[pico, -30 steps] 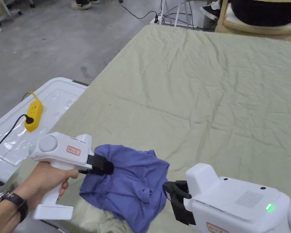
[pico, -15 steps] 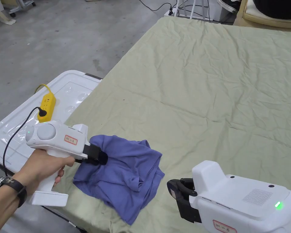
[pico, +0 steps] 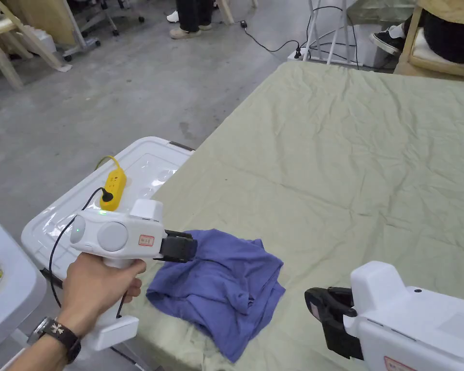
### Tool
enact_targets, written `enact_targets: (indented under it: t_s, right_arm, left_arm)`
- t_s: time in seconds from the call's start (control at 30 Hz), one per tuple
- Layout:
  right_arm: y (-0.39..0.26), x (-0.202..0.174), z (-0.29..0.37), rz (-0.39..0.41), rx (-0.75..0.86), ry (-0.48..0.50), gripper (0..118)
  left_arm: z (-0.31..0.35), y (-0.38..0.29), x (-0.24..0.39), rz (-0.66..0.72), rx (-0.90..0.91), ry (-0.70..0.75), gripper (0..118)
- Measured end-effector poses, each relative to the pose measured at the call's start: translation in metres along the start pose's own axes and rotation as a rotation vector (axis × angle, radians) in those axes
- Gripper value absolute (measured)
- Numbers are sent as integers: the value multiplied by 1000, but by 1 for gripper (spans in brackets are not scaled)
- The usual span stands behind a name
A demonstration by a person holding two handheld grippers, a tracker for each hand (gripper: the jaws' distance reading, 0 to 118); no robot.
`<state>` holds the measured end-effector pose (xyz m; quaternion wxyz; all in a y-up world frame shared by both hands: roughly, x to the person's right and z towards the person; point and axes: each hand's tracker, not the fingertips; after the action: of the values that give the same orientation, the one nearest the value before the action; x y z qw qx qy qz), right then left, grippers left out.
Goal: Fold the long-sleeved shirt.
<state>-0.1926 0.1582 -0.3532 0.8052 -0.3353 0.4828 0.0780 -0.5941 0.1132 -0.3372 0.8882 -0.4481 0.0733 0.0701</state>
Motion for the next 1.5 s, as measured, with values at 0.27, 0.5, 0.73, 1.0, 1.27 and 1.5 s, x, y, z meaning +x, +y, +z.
enact_targets:
  t_s: [0.27,0.5,0.73,1.0,1.27,1.5]
  right_arm:
    - [-14,18,96,-42,130,-168,0]
    - [-45,45,197,-130,250,-402,0]
    - [-82,72,291,-220,369,-708,0]
    - [-83,98,357,-244,443,-913,0]
    - [-37,135,378,-240,484,-970,0]
    - [-8,156,372,-230,504,-974,0]
  left_arm:
    - [56,2,103,-114,168,-64,95]
    - [84,3,219,-169,276,-220,87]
    - [119,10,329,-243,385,-379,14]
    - [147,45,403,-383,510,-394,1]
    - [175,112,402,-284,666,-278,1]
    - [176,116,399,-233,698,-130,1]
